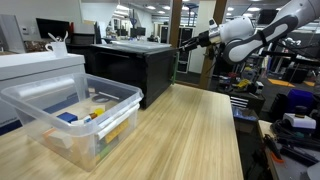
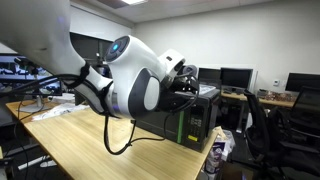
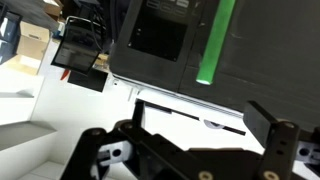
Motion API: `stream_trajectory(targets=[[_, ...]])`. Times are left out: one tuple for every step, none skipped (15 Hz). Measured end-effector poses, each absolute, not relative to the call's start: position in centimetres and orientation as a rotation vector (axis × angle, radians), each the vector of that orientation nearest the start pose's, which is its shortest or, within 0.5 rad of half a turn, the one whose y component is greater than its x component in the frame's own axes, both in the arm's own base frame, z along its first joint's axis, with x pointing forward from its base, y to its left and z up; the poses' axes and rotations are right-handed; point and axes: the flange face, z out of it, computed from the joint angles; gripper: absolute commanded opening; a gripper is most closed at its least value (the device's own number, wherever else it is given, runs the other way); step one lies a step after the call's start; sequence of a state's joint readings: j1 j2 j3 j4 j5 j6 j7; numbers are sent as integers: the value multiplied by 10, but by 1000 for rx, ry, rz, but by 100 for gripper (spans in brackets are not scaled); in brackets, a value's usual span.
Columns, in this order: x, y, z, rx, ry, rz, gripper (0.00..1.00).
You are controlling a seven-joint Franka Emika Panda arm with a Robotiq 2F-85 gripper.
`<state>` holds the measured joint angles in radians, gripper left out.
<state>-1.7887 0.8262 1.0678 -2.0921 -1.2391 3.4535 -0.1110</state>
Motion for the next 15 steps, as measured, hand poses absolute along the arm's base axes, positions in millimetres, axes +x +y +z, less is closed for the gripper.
stream_trajectory(targets=[[459, -352, 342, -2743, -419, -1825, 100], [463, -342, 344, -2723, -446, -1826, 100], [466, -336, 347, -2710, -460, -1833, 100], [466, -337, 348, -2709, -458, -1836, 100], [465, -338, 348, -2711, -456, -1837, 100], [465, -338, 348, -2712, -454, -1837, 100], [465, -338, 348, -2711, -455, -1837, 100], [465, -338, 348, -2711, -455, -1837, 100], [465, -338, 348, -2711, -455, -1837, 100], [465, -338, 348, -2711, -455, -1837, 100], [469, -337, 348, -2711, -461, -1835, 100], [473, -334, 348, -2711, -474, -1832, 100], [476, -331, 348, -2710, -485, -1828, 100], [478, -328, 347, -2709, -496, -1819, 100], [477, -329, 344, -2723, -493, -1801, 100]])
